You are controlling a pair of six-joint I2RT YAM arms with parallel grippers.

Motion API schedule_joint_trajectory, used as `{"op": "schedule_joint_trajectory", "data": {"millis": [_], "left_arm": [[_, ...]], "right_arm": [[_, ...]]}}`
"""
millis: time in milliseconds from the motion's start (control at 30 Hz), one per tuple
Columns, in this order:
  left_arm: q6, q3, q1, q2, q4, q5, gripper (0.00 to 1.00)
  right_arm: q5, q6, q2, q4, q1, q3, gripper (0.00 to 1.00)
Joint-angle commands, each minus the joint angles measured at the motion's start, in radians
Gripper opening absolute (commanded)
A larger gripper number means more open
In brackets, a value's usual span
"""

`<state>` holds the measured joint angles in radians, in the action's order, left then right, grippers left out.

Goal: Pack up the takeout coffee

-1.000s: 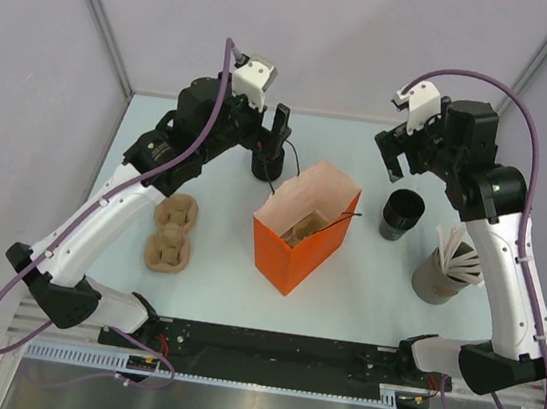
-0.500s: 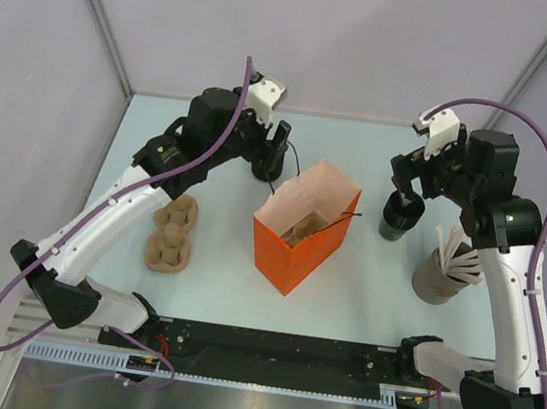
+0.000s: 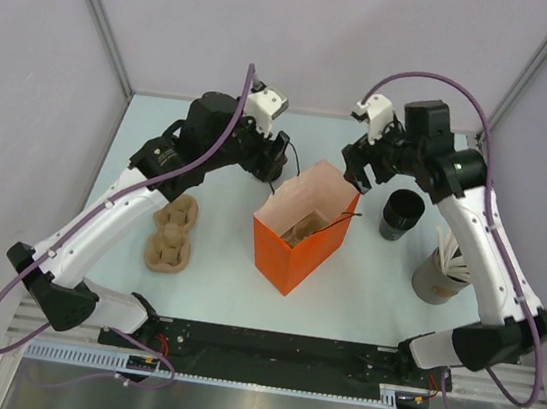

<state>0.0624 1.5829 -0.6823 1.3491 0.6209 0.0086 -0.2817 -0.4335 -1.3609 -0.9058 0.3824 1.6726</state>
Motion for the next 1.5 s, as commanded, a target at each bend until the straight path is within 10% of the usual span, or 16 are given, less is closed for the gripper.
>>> {"op": "schedule_joint_trajectory", "data": {"millis": [0,600,1100,1467], "left_arm": [[0.014,0.002,0.001,-0.051,0.002,0.031,0.81],[0.022,0.012,0.0,-0.099,0.008,-0.085,0.9],[0.033,0.038,0.001,-0.133,0.019,-0.182,0.91],[0.025,0.034,0.0,-0.14,0.016,-0.19,0.91]], "right_arm": [[0.006,0.036,-0.124,-0.099,0.041,0.142,0.87],[0.001,0.033,-0.409,-0.364,0.115,0.381,0.54],[0.184,0.036,-0.44,-0.314,0.131,0.435,0.04],[0.182,0.021,-0.504,-0.308,0.082,0.526,0.0]]}}
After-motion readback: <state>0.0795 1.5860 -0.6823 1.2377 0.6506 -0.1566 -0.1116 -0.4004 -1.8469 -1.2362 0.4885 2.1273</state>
